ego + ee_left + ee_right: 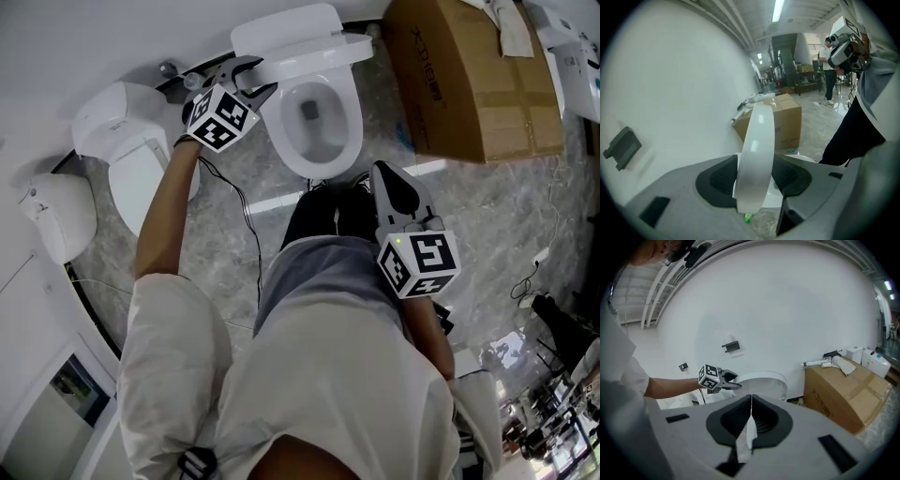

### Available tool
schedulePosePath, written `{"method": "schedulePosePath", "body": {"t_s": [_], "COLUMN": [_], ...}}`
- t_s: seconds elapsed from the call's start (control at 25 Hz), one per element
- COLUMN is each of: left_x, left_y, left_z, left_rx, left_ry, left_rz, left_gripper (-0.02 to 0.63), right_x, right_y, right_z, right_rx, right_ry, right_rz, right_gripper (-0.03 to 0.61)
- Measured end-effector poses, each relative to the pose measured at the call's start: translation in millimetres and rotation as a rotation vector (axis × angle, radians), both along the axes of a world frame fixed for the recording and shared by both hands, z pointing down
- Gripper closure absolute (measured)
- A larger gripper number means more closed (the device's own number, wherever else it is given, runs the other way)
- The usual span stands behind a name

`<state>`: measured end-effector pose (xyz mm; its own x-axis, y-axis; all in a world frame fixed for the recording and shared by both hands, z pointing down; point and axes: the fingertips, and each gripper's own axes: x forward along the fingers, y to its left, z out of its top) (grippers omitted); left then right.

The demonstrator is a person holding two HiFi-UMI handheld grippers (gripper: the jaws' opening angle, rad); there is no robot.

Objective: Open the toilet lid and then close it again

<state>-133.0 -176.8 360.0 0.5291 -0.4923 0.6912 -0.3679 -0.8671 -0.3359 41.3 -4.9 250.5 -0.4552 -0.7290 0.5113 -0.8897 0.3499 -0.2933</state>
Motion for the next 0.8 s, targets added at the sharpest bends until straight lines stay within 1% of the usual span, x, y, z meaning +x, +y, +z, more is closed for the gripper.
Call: {"method": "schedulePosePath", "body": {"t_s": [0.24,0.68,0.8], "left_x": [6,8,10], "left_y": [21,45,51], "left_z": [12,24,29], "left_rx": [-0.002,0.008,0.009], "left_ry": [-0.008,0.005,-0.006], "left_rz": [0.033,0.008,0.011], "left_gripper": [0.407,0.403,0.403], "right_x": [-4,-7,-5], "right_y": [-1,2,4], "right_z": [4,13,15], "right_rx": [-0.015,-0.040,-0.046], "right_ry": [0.001,0.001,0.004], "right_rz": [-0.003,-0.003,-0.006], "right_gripper": [0.568,0.567,0.568]}}
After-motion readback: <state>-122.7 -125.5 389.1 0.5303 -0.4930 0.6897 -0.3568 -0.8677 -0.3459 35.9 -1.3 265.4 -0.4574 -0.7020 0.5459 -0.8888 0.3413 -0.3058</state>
